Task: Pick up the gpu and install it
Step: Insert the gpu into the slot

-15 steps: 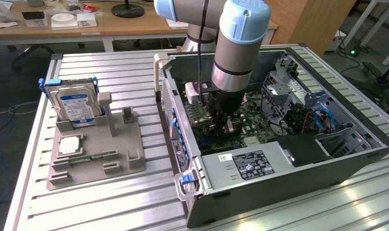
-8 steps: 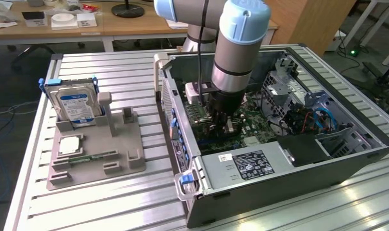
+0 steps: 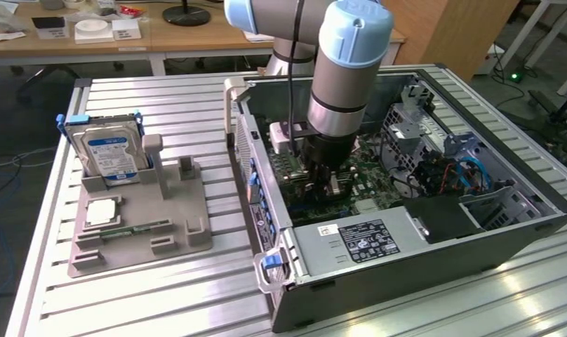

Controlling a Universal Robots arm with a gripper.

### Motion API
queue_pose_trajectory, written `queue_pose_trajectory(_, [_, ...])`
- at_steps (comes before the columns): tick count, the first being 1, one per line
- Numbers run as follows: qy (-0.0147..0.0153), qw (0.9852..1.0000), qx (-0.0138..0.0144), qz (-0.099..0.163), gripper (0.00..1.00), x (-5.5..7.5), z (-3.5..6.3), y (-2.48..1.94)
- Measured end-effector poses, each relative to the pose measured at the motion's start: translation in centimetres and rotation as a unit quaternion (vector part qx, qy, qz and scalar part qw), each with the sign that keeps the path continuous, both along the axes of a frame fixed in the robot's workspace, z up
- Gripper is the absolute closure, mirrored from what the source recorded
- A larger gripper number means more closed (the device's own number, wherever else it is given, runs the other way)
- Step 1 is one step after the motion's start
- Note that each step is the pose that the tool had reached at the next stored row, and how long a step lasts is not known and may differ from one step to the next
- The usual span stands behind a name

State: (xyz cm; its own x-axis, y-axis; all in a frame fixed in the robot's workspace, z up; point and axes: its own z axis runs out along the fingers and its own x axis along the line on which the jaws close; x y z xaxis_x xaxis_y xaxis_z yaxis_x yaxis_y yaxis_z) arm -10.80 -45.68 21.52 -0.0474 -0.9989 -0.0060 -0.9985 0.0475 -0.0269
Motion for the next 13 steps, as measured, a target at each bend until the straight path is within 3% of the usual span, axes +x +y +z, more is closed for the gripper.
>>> queue_pose_trajectory(10, [0.0002,1.0,0.0006,0.0,0.72,-0.01,-0.03,0.02])
queue_pose_trajectory(11, [-0.0003,1.0,0.0025,-0.001,0.71,-0.06,-0.18,0.06])
queue_pose_trajectory(13, [0.0002,1.0,0.0008,0.0,0.65,-0.03,-0.04,0.04])
